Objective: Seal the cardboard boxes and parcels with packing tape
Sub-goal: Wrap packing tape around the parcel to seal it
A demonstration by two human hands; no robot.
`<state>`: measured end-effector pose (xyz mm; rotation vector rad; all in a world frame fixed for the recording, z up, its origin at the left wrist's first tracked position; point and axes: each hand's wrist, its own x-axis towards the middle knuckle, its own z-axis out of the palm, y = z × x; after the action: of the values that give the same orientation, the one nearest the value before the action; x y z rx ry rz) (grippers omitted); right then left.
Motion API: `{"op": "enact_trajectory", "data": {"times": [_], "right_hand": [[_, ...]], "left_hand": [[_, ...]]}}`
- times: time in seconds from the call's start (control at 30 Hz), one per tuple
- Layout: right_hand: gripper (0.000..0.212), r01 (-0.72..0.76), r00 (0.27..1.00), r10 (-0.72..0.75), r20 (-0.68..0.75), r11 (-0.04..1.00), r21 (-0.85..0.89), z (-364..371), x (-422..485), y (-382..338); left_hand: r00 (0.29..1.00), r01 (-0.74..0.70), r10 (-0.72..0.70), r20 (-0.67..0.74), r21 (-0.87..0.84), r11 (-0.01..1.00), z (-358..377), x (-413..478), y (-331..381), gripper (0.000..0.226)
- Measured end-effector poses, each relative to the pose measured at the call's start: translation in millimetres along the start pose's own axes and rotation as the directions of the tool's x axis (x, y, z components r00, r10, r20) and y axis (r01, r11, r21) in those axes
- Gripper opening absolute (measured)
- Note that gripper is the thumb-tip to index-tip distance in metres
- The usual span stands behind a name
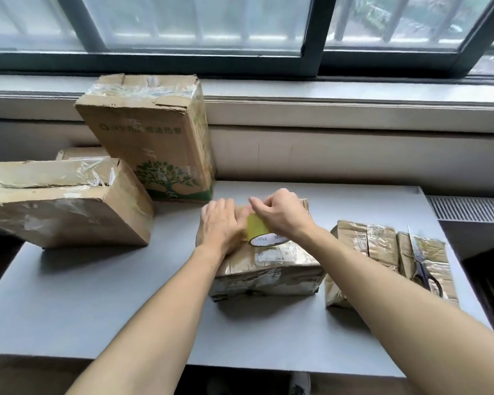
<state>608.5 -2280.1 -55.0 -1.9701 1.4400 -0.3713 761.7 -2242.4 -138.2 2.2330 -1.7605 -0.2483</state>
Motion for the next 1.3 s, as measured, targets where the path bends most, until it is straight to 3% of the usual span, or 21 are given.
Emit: {"op": "enact_trajectory", "data": {"times": [0.17,0.27,0.37,0.43,0.57,0.67,0.83,0.97,1.1,1.2,1.3], "right_hand": [[0.052,0.08,0.994,-0.103,-0.047,0.932,-0.353,-17.2,-4.2,11.7],[0.052,0.132,0.984,-0.168,-0.063,0.915,-0.381,-14.2,-5.0,14.8],[0.06,0.08,0.993,-0.086,-0.081,0.994,-0.079,-19.1,-2.4,31.6],[0.06,0.005,0.998,0.007,-0.064,0.984,0.18,-21.5,-2.9,40.8],[0.052,-0.09,0.994,0.111,-0.007,0.841,0.533,-16.2,-9.4,49.7],[0.045,-0.147,0.986,0.158,0.047,0.718,0.68,-13.7,-13.7,56.0],[0.053,-0.164,0.964,0.25,-0.09,0.825,0.54,-2.8,1.1,43.7],[0.057,-0.164,0.978,0.179,-0.105,0.976,0.141,-17.3,14.7,35.8],[0.053,-0.145,0.985,0.118,-0.129,0.962,-0.23,-46.9,12.4,66.4],[0.058,-0.046,0.997,0.028,-0.077,0.969,-0.243,-56.5,13.3,77.4],[0.06,-0.012,1.0,0.01,-0.017,0.996,-0.084,-63.5,17.3,88.8]], "left_hand": [[0.999,-0.019,0.023,-0.03,0.138,0.99,6.1,-0.2,-2.3,0.068],[0.999,-0.024,0.032,-0.044,0.177,0.984,4.9,-1.4,-0.6,0.073],[1.0,-0.015,0.017,-0.01,0.199,0.98,1.8,-0.2,2.4,0.072],[0.999,-0.017,0.022,-0.031,0.172,0.985,-1.5,5.8,11.9,0.059],[0.994,-0.097,0.095,0.046,0.047,0.994,3.4,22.2,38.7,0.049],[0.993,-0.117,0.116,0.016,0.124,0.985,12.5,20.8,40.8,0.06],[0.984,-0.144,0.157,-0.082,0.14,0.98,22.8,15.6,30.7,0.06],[0.982,-0.129,0.148,-0.121,0.15,0.98,25.7,20.6,32.4,0.058],[0.971,-0.152,0.178,-0.158,0.162,0.975,26.7,20.3,32.9,0.056],[0.979,-0.124,0.154,-0.136,0.208,0.97,24.8,20.5,37.6,0.056],[0.988,-0.073,0.094,-0.124,0.164,0.984,21.8,22.5,48.5,0.051]]}}
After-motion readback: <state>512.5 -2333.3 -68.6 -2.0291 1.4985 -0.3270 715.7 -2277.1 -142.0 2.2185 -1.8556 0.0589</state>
